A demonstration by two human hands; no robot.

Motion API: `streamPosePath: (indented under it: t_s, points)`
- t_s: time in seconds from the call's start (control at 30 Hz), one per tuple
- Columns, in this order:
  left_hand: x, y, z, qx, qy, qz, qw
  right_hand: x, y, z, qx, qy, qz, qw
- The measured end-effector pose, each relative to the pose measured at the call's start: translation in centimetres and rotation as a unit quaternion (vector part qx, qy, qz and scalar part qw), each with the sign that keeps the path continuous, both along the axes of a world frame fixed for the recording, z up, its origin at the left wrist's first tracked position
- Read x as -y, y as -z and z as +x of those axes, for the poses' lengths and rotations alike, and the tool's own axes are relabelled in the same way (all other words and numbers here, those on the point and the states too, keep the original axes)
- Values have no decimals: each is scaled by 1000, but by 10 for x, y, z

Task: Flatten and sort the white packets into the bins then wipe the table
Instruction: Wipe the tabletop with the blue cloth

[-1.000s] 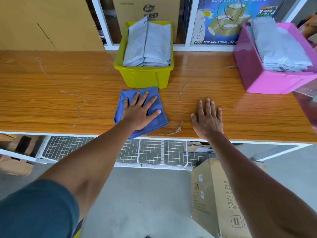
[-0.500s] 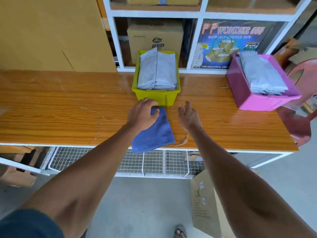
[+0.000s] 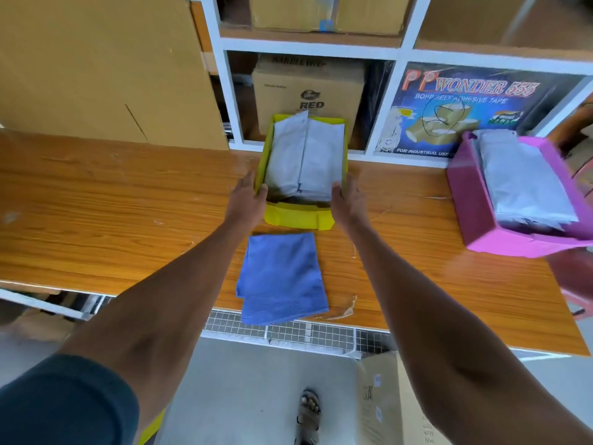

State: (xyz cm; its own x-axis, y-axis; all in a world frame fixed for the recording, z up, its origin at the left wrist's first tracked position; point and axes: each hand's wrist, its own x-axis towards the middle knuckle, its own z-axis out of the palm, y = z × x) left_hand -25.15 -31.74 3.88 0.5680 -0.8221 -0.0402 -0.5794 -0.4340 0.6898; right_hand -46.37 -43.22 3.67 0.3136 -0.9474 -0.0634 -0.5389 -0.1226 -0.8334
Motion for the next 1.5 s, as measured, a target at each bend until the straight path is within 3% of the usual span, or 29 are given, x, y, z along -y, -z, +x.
streamPosePath:
  t_s: [0.17, 0.4, 0.53, 0.73, 1.07, 1.2, 1.33, 1.5]
  points:
    - [19, 7, 8, -32, 23, -6, 999, 13, 13, 10, 15, -5, -17, 1000]
    - [25, 18, 9, -219, -15, -97, 971, 11, 15, 13, 40, 52, 9, 998]
    - [26, 24, 9, -268, -14, -107, 957, 2, 15, 11, 55, 64, 16, 996]
    - [28, 22, -9, -266, 19, -106, 958, -16, 11, -14, 67, 107, 4, 992]
    - [45, 8, -108, -286, 157, -85, 941, -23, -3, -125, -5, 203, -20, 979]
    - [61, 17, -141, -239, 217, -37, 946, -19, -8, -162, -14, 216, -25, 976]
    - [75, 20, -166, -207, 267, 6, 941, -14, -16, -197, -49, 157, -20, 986]
    - [96, 25, -181, -145, 322, 33, 935, 11, -13, -239, -107, 43, 55, 992]
